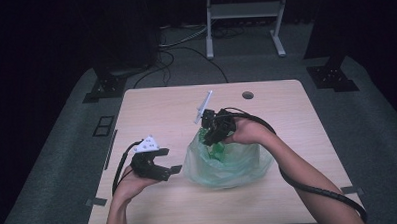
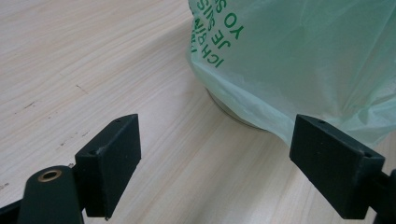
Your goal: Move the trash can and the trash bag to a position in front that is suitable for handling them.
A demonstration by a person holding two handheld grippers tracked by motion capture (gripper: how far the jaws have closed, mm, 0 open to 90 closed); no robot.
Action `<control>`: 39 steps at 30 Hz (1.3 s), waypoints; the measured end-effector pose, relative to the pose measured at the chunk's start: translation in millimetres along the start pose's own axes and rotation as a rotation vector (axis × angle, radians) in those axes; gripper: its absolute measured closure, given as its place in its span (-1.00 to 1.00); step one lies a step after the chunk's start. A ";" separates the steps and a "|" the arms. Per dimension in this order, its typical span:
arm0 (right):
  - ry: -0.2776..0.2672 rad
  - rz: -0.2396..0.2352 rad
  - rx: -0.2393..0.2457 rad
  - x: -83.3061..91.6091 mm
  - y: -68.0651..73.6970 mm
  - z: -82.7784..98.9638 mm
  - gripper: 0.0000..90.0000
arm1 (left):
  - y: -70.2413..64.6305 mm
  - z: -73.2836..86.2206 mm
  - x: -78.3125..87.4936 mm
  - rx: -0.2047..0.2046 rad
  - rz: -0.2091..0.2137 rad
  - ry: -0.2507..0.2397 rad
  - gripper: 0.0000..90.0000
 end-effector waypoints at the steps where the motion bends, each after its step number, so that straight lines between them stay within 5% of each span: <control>1: -0.005 -0.006 0.005 -0.9 1.4 -2.1 0.73 | 0.3 0.4 0.0 0.001 0.000 0.001 -0.66; 5: -0.026 -0.019 0.008 0.3 2.5 -3.2 0.69 | 1.2 1.8 0.4 0.004 -0.001 0.005 -0.66; 11: -0.099 -0.017 -0.050 18.7 -5.7 11.8 0.44 | 0.5 1.1 2.0 0.004 -0.006 0.002 -0.66; 22: -0.321 0.014 -0.226 60.1 -32.6 49.7 -0.08 | 2.9 3.5 2.6 0.006 -0.019 0.005 -0.66; 27: -0.399 0.036 -0.313 72.2 -44.1 71.0 -0.29 | 4.2 4.8 4.0 0.019 -0.030 0.000 -0.81; 39: -0.530 0.093 -0.491 86.1 -70.5 126.2 -0.41 | 9.8 10.4 6.6 0.042 -0.050 0.003 -0.89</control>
Point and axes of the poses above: each handheld gripper's, and its own axes: x roughly backward along the jaws, z roughly out of its underside, y roughly to its left, the point moved 4 cm from there along -x, roughly forward along the jaws, and after that the axes turned 6 degrees about y, right-handed, at the moved point
